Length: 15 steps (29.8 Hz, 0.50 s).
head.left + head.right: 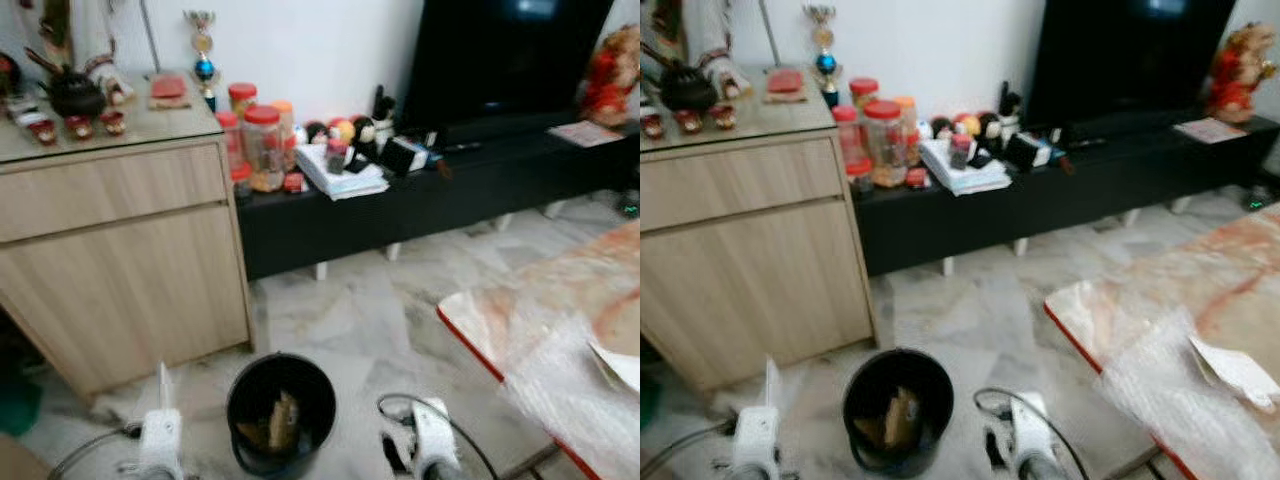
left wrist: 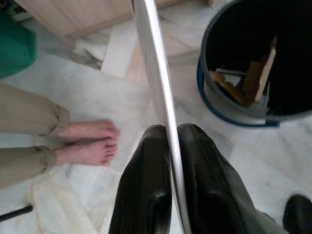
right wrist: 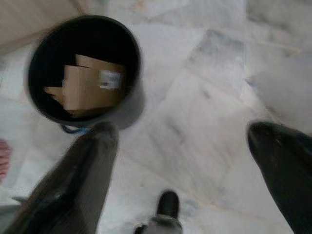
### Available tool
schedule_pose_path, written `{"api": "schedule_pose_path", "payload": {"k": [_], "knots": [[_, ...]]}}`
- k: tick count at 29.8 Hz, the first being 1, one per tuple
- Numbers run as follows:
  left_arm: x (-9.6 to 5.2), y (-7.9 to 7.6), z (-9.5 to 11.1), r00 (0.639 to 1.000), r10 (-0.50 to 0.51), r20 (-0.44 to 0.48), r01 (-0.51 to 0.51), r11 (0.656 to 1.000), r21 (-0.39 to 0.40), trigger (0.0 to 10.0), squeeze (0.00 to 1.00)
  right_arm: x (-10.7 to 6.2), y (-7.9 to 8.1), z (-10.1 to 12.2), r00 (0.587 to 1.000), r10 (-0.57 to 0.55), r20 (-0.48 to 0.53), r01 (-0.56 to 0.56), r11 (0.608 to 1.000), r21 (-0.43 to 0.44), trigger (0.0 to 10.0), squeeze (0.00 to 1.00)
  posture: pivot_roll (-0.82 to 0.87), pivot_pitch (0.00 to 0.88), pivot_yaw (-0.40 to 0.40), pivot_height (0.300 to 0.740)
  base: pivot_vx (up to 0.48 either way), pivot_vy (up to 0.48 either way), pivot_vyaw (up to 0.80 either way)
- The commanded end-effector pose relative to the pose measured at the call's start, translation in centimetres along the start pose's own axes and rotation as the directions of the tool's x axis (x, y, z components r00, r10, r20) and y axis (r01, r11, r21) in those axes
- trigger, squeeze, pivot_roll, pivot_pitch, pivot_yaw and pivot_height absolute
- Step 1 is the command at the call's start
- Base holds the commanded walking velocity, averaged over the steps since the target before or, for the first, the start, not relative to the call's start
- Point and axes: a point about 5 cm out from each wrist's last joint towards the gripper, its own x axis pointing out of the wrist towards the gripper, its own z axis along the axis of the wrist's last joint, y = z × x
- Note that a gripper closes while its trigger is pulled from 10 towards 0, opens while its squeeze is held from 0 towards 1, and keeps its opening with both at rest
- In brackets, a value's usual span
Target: Picking trash to rubbish bin
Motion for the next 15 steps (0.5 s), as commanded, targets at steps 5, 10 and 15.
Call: {"api": "schedule_pose_path", "payload": {"k": [5,10,15], "knots": [[0.10,0.86,0.38,1.000,0.016,0.013,-0.017,1.000,0.009,10.0,0.00,0.24,0.76,0.79,1.000,0.018,0.022,-0.018,1.000,0.002,10.0,0.00,0.03,0.000,-0.052,0.740,0.303,0.000,0.00],[0.09,0.90,0.35,1.000,0.015,0.014,-0.016,1.000,0.012,10.0,0.00,0.24,1.00,0.64,1.000,0.026,0.017,-0.026,1.000,-0.008,10.0,0.00,0.03,0.000,-0.049,0.740,0.305,0.000,0.00],[0.14,0.84,0.56,1.000,0.012,0.019,-0.012,1.000,0.017,10.0,0.00,0.21,0.94,0.48,1.000,0.019,0.011,-0.019,1.000,0.004,10.0,0.00,0.03,0.000,-0.046,0.740,0.302,0.000,0.00]]}}
